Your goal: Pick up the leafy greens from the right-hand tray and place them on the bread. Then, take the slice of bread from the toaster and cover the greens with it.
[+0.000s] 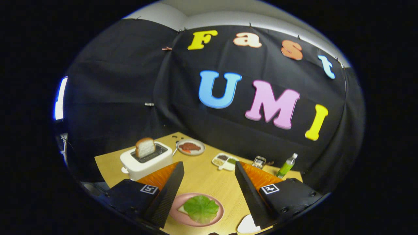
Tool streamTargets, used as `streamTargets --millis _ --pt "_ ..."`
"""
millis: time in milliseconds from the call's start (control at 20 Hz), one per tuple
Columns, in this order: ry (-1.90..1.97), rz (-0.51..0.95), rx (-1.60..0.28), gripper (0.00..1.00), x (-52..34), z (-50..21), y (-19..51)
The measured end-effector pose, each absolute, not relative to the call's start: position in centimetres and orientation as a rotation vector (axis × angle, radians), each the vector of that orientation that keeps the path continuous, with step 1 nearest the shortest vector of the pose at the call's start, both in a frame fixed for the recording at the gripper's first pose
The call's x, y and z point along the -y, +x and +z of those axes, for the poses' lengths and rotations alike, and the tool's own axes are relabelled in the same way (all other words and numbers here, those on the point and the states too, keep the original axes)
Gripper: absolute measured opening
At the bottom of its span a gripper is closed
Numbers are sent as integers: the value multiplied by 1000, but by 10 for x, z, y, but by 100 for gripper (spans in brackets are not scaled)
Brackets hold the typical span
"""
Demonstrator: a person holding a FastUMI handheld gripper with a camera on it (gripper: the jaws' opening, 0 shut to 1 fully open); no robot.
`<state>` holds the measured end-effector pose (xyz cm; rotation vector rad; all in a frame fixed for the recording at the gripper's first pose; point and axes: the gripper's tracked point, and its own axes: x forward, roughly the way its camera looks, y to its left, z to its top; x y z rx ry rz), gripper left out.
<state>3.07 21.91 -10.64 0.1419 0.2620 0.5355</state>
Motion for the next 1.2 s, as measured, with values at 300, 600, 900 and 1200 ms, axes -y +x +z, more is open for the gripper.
streamTargets --millis 300,600,900,1200 --pt "16 603 -38 97 -257 7 31" --pt "208 719 -256 98 -354 5 35" --pt "274 720 -516 98 -448 -63 51" --pt "296 690 -727 97 -517 -138 56"
